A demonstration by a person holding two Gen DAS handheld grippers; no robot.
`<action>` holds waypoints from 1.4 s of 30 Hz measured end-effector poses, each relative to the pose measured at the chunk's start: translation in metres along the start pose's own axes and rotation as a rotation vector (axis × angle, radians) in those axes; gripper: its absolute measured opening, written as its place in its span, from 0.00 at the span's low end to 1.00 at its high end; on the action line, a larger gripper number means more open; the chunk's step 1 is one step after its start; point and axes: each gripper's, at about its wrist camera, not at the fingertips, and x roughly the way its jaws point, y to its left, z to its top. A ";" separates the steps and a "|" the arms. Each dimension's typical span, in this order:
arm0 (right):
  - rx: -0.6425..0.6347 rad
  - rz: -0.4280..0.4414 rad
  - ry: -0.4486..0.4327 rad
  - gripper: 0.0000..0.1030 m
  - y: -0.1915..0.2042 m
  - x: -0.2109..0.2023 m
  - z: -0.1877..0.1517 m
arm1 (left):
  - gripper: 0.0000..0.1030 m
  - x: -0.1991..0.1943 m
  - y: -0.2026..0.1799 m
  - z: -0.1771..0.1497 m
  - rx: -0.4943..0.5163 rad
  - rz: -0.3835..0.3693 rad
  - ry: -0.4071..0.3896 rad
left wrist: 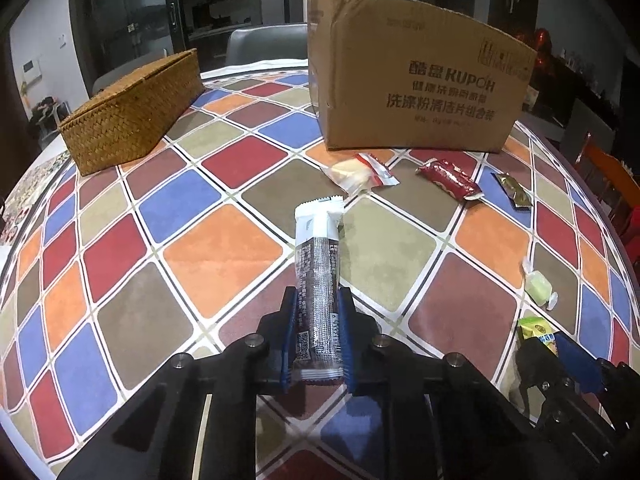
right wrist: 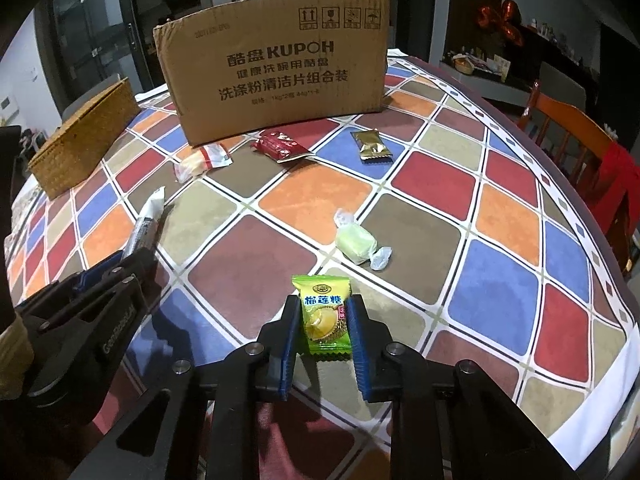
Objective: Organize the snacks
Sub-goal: 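Lift both held snacks and carry them over the cardboard box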
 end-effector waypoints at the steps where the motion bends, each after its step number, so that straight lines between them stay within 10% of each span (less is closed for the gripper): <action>1: -0.001 0.003 -0.003 0.25 0.001 -0.001 0.001 | 0.19 -0.001 0.001 0.001 0.000 0.002 -0.002; 42: -0.035 0.048 -0.160 0.25 -0.014 -0.047 0.055 | 0.19 -0.059 -0.016 0.035 -0.027 0.017 -0.105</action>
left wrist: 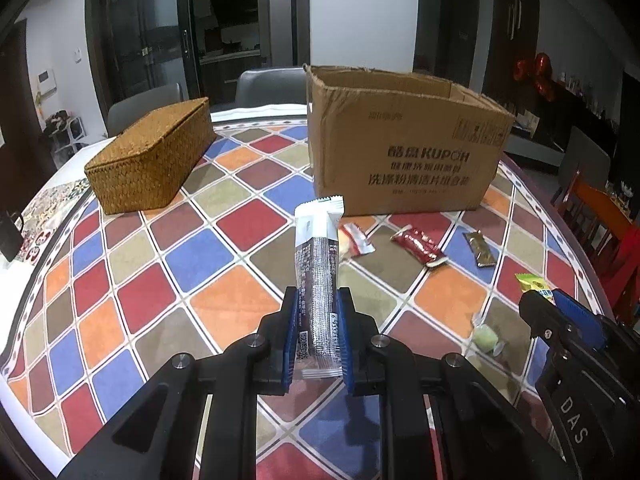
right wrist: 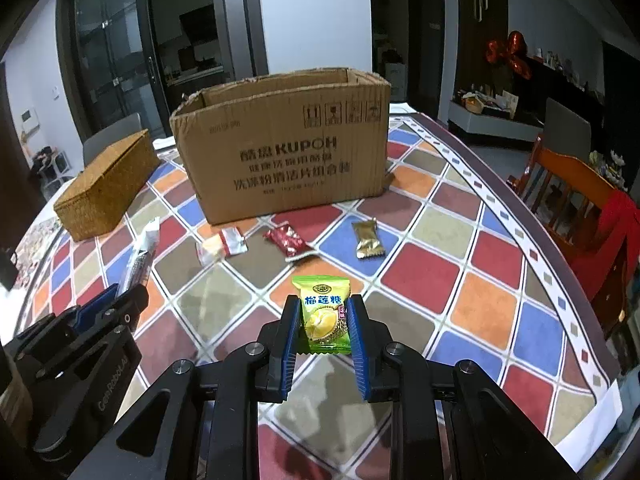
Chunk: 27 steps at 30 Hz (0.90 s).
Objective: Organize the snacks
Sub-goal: 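Lift both held snacks and carry them over the cardboard box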
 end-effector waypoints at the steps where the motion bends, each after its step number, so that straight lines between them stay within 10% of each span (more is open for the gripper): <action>1: 0.000 0.001 -0.003 0.25 0.000 -0.001 0.002 | 0.19 -0.001 -0.001 0.002 -0.002 0.000 -0.002; 27: -0.019 0.036 -0.106 0.25 -0.011 -0.020 0.056 | 0.19 -0.030 -0.005 0.049 -0.017 0.019 -0.092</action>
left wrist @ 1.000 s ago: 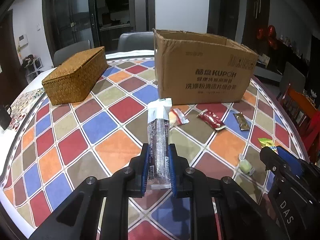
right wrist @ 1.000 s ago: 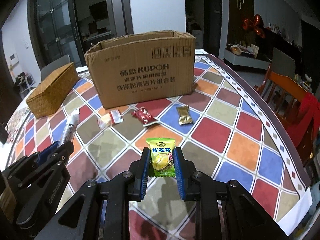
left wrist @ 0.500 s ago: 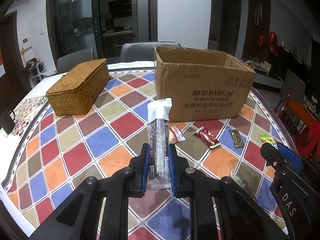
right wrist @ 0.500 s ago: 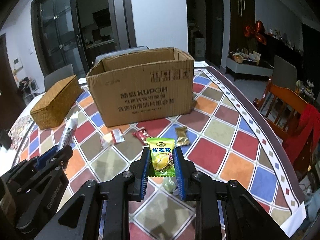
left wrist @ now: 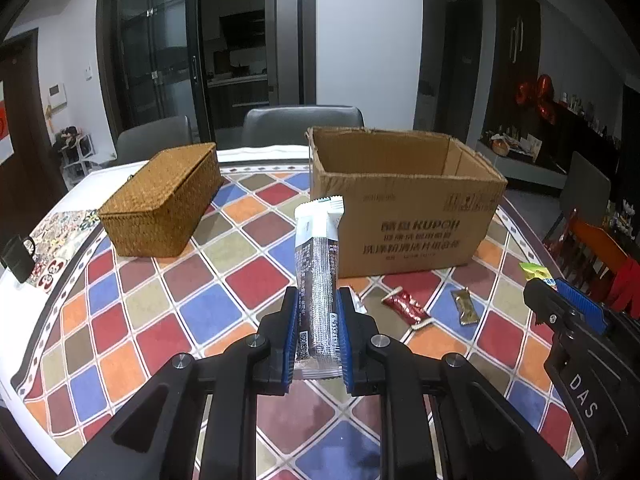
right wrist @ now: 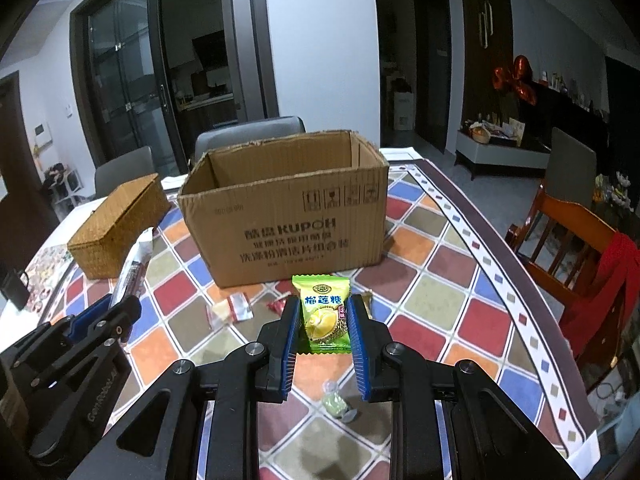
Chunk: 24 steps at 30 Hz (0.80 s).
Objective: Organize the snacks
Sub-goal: 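Lift both held snacks and carry them over the cardboard box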
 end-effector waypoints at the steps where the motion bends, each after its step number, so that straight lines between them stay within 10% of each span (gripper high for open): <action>1: -0.002 0.001 -0.003 0.25 0.000 -0.001 0.001 | 0.19 -0.001 0.000 0.002 0.000 0.000 -0.004; 24: -0.019 0.015 -0.105 0.25 0.000 -0.008 0.058 | 0.19 -0.013 -0.010 0.052 0.026 -0.005 -0.079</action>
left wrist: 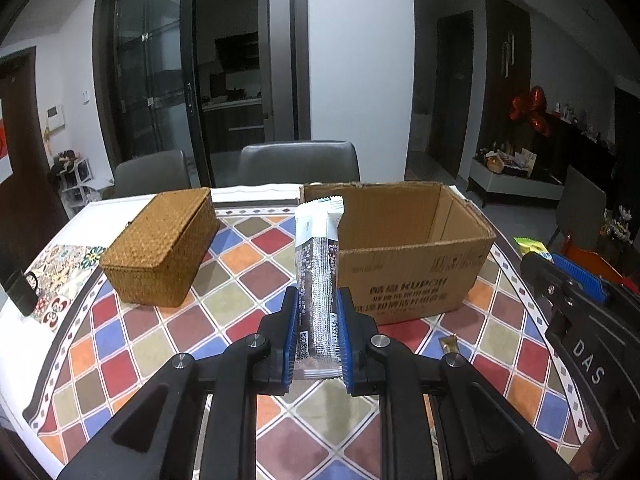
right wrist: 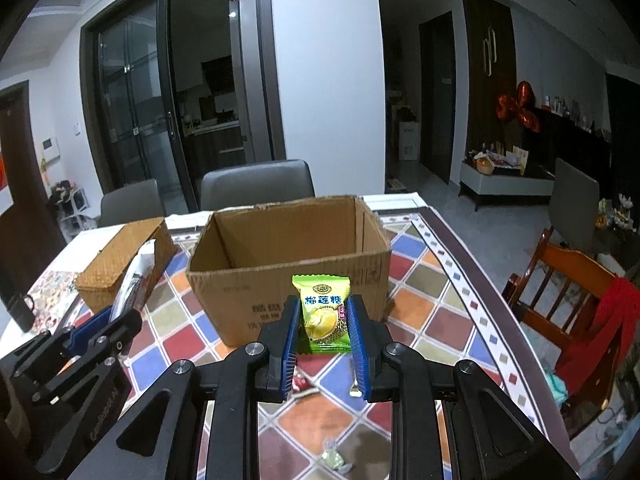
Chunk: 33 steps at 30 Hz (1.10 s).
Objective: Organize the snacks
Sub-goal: 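Lift both held snacks and carry them over the cardboard box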
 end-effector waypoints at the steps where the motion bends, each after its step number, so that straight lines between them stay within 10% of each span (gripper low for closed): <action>1: 0.000 0.000 -0.004 0.25 -0.001 0.001 0.003 | 0.19 0.000 -0.001 0.002 0.003 -0.001 -0.003; 33: -0.024 0.026 -0.034 0.25 -0.004 0.061 0.059 | 0.19 0.054 -0.020 0.056 0.023 -0.015 -0.025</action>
